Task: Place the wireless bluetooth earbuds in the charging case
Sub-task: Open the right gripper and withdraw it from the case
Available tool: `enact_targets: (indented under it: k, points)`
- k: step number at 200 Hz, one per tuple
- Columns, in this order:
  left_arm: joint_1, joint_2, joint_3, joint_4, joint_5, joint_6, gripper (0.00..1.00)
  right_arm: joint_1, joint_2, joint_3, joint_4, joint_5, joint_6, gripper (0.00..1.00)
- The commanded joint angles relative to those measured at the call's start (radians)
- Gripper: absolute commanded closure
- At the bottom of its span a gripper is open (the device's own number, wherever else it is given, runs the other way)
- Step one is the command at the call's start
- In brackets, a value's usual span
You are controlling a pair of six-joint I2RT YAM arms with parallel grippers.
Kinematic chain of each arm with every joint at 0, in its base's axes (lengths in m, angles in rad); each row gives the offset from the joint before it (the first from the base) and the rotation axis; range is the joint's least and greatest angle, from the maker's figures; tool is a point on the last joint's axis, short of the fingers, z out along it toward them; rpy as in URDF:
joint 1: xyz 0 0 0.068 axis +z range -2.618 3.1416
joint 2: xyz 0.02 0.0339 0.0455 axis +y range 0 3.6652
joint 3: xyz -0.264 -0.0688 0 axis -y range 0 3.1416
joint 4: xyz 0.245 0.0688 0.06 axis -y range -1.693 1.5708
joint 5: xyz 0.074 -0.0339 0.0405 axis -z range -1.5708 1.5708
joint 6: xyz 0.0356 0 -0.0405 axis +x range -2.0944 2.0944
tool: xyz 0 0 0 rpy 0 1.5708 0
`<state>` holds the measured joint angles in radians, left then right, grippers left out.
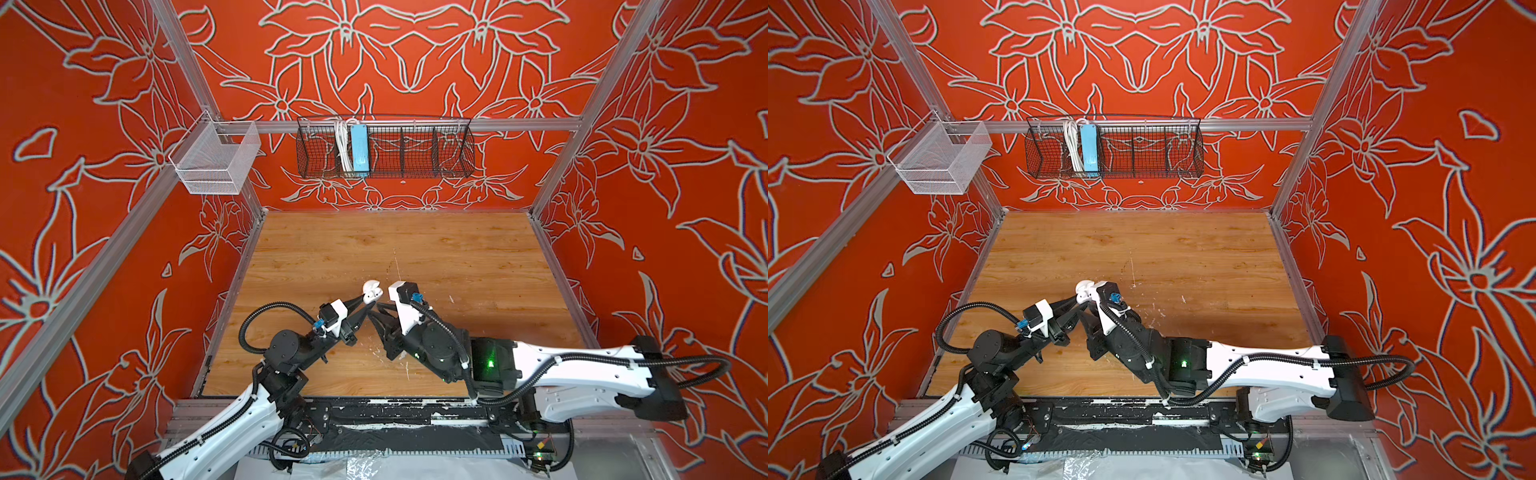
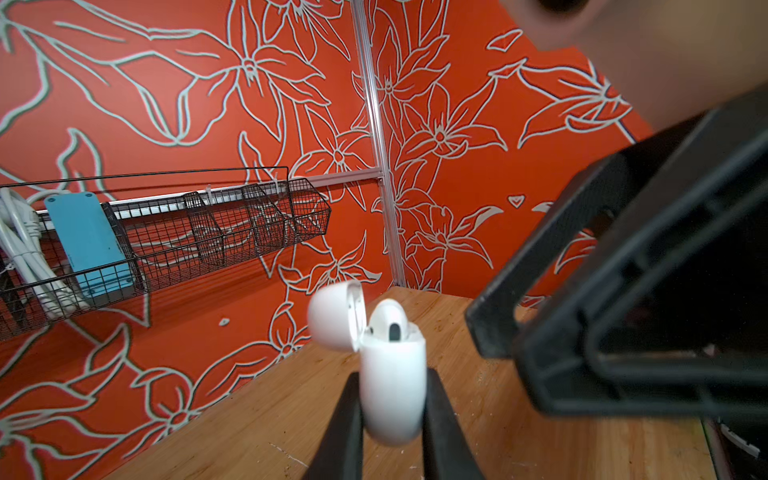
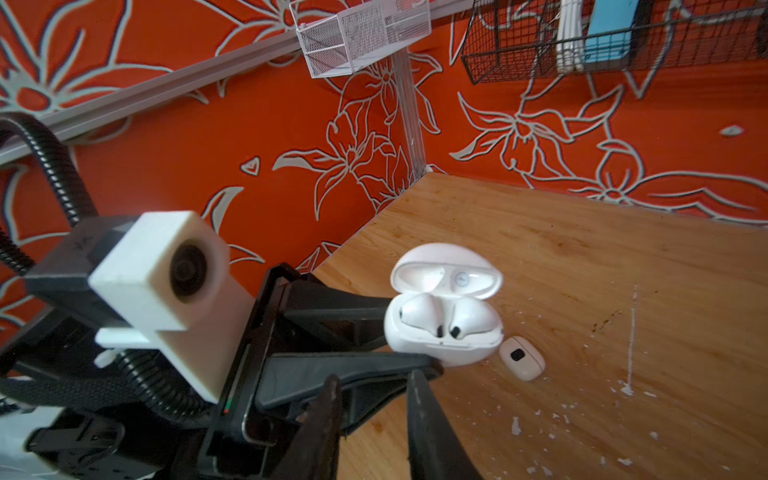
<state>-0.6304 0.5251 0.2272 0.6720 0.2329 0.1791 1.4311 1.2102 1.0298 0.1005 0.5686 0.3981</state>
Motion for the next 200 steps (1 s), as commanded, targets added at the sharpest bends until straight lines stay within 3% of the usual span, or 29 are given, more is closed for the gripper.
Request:
enact_targets:
  k: [1, 16, 40, 60, 85, 121, 200]
  points:
    - [-0.005, 0.000, 0.017, -0.012, 0.070, 0.008, 1.00, -0.002, -0.118, -0.001, -0.031, 0.112, -0.088, 0.71]
    - [-0.005, 0.008, 0.040, -0.044, 0.162, 0.020, 1.00, -0.041, -0.172, 0.024, -0.125, 0.096, -0.102, 0.71]
    - [-0.005, 0.034, 0.079, -0.095, 0.322, 0.050, 1.00, -0.164, -0.210, 0.076, -0.269, -0.029, -0.060, 0.71]
    - [-0.005, 0.063, 0.101, -0.120, 0.440, 0.082, 1.00, -0.261, -0.172, 0.123, -0.358, -0.165, -0.017, 0.71]
    - [-0.005, 0.103, 0.134, -0.159, 0.514, 0.109, 1.00, -0.282, -0.078, 0.164, -0.397, -0.270, -0.014, 0.71]
    - [-0.005, 0.137, 0.165, -0.197, 0.493, 0.124, 1.00, -0.282, 0.002, 0.184, -0.398, -0.395, -0.027, 0.71]
    - [-0.005, 0.090, 0.162, -0.229, 0.268, 0.130, 1.00, -0.282, -0.011, 0.114, -0.447, -0.511, 0.083, 0.72]
